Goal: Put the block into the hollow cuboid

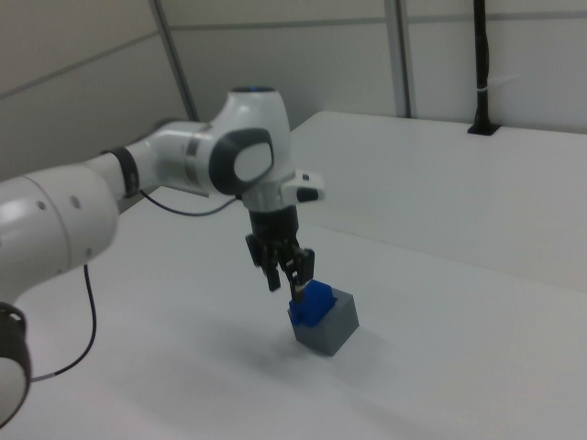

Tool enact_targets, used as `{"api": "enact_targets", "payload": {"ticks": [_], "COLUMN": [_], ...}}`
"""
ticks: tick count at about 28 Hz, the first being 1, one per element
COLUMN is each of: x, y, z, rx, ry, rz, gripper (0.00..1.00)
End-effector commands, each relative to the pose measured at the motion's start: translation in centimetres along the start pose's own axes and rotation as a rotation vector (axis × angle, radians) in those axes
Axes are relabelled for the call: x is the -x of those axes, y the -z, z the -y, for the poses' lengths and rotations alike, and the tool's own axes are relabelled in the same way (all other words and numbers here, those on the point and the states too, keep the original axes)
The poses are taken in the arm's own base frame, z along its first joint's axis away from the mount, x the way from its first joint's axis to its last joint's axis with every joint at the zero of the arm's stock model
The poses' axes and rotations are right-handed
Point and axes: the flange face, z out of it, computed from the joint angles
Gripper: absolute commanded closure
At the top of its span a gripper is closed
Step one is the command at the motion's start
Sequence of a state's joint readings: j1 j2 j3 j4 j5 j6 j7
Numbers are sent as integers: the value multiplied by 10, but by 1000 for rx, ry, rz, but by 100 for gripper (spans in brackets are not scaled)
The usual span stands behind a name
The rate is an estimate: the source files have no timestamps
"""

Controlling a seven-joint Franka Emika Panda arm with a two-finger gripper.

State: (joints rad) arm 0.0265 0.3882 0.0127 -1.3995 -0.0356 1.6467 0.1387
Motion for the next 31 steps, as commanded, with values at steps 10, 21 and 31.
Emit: {"api": "enact_targets", "payload": {"ticks": [10,21,31], "x": [61,76,78], "y": [102,119,118], "z": [-27,-32,-32], "rx": [-6,-9,-9], "ry": [-18,-13,-22], "rz": [-120,-124,-118], "gripper": [0,0,0]}}
